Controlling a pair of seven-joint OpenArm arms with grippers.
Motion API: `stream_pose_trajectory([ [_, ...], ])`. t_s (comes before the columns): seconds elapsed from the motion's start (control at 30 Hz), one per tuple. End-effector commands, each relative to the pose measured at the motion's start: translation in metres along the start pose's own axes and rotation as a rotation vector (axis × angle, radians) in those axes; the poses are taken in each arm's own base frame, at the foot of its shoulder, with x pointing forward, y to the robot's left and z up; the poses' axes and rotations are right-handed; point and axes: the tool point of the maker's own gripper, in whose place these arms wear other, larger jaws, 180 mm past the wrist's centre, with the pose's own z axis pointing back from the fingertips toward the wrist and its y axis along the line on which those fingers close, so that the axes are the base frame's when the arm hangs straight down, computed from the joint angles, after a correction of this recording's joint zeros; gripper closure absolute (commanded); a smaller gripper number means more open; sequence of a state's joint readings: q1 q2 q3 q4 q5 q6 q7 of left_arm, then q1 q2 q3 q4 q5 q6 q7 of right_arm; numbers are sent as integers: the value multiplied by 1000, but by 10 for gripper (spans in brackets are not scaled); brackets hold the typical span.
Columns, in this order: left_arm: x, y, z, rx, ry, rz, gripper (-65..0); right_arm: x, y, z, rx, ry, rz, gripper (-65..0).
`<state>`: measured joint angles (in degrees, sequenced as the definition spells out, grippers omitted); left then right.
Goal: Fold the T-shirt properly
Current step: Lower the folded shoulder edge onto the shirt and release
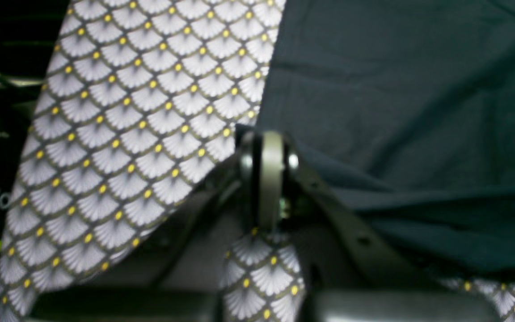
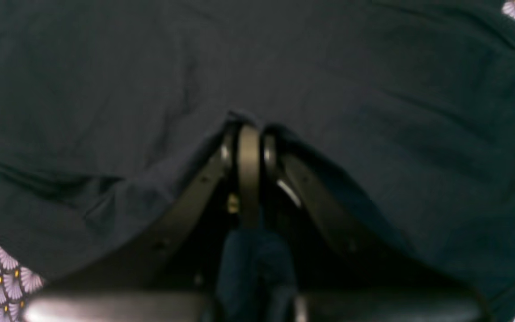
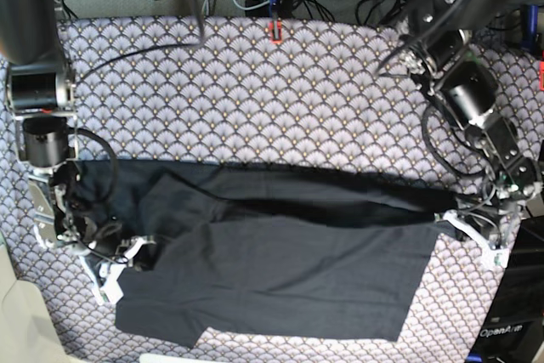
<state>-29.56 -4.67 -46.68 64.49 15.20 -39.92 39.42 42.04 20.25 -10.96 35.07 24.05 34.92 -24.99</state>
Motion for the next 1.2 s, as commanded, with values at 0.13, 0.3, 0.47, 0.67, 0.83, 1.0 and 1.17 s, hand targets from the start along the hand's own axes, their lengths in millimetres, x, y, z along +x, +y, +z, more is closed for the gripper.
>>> stream_pose_trajectory([
  [0.13,38,-1,2,-6,-92,-1,0,29,-4,2,-33,-33,96,0],
  [0.3,47,-15,-13,-62,-100,31,0,29,1,-1,-31,-27,118,0],
  [0.47,50,-18,-17,-74,-118,37,0,35,-7,3,-47,-33,122,0],
  [0.67,50,-17,-16,-74,-123,44,0,62,-11,9,-59,-72,140,0],
  [0.83,49,-17,-16,-75,-123,46,0,71,-12,11,-64,-81,149,0],
  [1.0,52,-16,-16,-73,-130,47,0,66,-10,9,-60,-73,145,0],
  [1.17,55,-15,-14,-70,-137,42,0,51,-10,7,-57,-52,136,0],
])
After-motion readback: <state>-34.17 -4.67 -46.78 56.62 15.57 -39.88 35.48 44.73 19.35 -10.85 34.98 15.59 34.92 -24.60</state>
